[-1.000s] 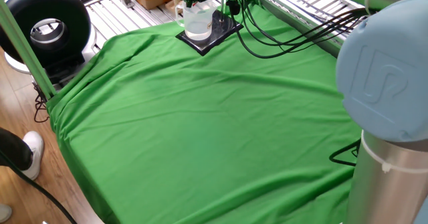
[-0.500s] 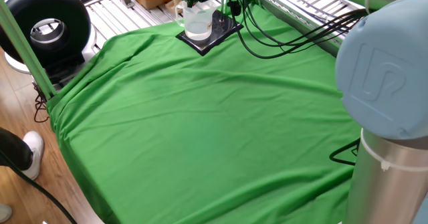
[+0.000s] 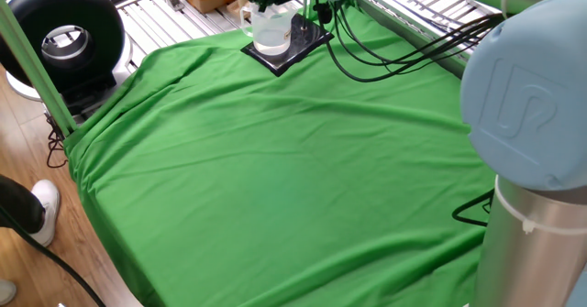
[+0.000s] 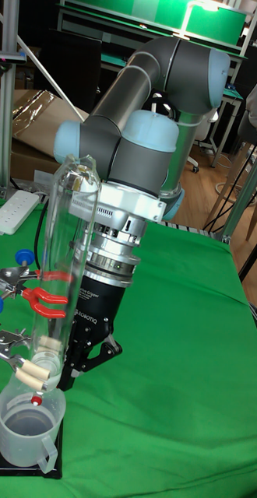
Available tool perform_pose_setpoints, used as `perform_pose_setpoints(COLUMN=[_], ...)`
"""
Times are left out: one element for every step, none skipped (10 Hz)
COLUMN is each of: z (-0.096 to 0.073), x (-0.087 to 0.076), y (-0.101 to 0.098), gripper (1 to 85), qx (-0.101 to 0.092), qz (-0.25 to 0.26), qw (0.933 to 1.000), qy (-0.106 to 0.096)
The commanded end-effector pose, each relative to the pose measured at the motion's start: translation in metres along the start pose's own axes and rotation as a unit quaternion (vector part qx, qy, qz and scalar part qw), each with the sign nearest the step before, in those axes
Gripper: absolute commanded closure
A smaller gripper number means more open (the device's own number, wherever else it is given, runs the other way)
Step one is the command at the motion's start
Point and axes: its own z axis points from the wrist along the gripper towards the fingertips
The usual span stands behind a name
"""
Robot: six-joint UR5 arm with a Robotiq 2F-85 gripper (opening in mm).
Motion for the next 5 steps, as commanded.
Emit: perform_pose_setpoints(z=[-0.0005,-0.0008,-0.0007,-0.0007,-0.0006], x=[0.0012,0.0015,0.0016,0.0013,0.0010], y=[-0.0023,-0.0025,-0.0030,-0.0027,-0.0023], gripper=[84.3,84.3,84.3,84.3,84.3], qx=[0.000,0.001,0.002,0.001,0.001], qz=[0.005,0.005,0.005,0.004,0.004], qw=[1.0000,1.0000,1.0000,1.0000,1.0000], qy=[0.004,0.005,0.005,0.005,0.004])
